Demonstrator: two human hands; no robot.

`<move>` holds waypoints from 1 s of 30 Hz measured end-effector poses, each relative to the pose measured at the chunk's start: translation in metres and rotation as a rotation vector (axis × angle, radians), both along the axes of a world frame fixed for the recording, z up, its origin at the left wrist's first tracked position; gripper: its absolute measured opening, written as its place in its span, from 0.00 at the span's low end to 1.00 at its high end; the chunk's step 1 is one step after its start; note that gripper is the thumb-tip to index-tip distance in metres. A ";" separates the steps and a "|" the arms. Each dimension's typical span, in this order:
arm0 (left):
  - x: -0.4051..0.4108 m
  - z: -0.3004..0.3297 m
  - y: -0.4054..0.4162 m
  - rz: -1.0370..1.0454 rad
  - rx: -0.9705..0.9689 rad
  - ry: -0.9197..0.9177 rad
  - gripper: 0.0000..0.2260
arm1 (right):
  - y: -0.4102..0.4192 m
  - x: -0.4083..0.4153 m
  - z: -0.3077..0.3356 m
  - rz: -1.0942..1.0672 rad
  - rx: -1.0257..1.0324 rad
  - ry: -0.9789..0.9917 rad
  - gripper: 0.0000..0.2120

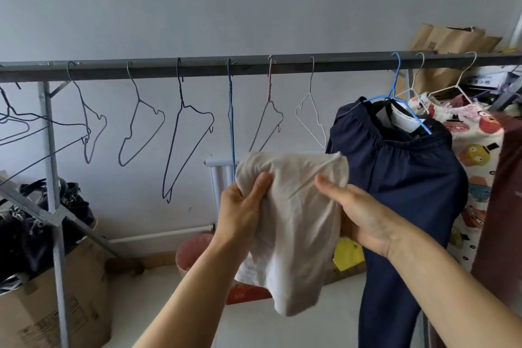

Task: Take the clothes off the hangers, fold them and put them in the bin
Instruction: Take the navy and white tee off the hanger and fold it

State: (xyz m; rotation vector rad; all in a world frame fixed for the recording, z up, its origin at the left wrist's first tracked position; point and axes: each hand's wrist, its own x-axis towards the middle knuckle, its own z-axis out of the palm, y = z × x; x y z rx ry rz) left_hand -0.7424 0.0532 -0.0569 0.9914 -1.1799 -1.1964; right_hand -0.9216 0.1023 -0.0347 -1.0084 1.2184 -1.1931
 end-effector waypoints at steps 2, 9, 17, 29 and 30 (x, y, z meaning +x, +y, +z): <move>0.000 0.003 -0.001 0.027 -0.034 0.003 0.14 | 0.002 -0.003 -0.004 -0.014 0.018 0.153 0.22; 0.007 0.011 -0.001 -0.108 0.066 0.197 0.10 | -0.007 -0.021 -0.016 -0.158 -0.144 0.187 0.20; 0.012 0.014 -0.001 -0.373 0.128 -0.005 0.16 | 0.002 -0.004 -0.028 0.063 -0.037 -0.480 0.38; -0.004 -0.017 0.013 -0.208 0.292 -0.178 0.17 | 0.006 0.029 -0.031 -0.472 -0.349 -0.012 0.15; -0.008 -0.019 0.014 -0.310 0.401 -0.028 0.23 | 0.009 0.034 -0.034 -0.470 -0.352 0.022 0.14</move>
